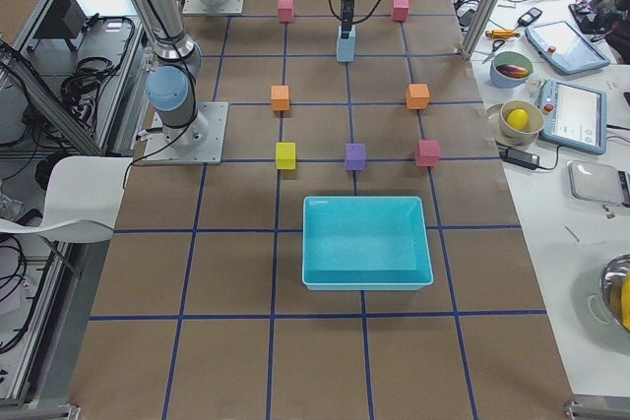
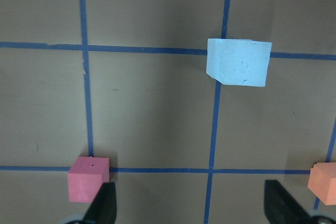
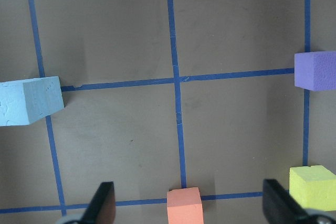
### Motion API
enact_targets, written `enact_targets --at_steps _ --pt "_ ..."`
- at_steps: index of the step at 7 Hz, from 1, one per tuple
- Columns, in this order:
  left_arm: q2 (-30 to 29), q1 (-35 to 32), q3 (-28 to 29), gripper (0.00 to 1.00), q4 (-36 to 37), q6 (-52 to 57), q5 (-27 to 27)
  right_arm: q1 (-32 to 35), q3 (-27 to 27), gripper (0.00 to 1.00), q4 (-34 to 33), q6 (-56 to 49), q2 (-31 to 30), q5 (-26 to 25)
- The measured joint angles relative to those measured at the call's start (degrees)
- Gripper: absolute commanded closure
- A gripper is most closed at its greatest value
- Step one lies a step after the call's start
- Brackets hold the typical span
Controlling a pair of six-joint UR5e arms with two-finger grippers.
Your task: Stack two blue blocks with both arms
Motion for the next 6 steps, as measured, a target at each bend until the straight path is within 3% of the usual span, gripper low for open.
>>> enact_targets --at_steps 3,6 --pt "3.32 2.95 -5.21 0.00 7.48 3.97 2.08 0.00 0.04 0.00 0.04 0.04 0.10 -0.14" --pt "4.47 4.04 -7.46 0.00 9.78 7.68 2.55 0.00 0.10 0.00 0.09 0.06 0.16 -0.32"
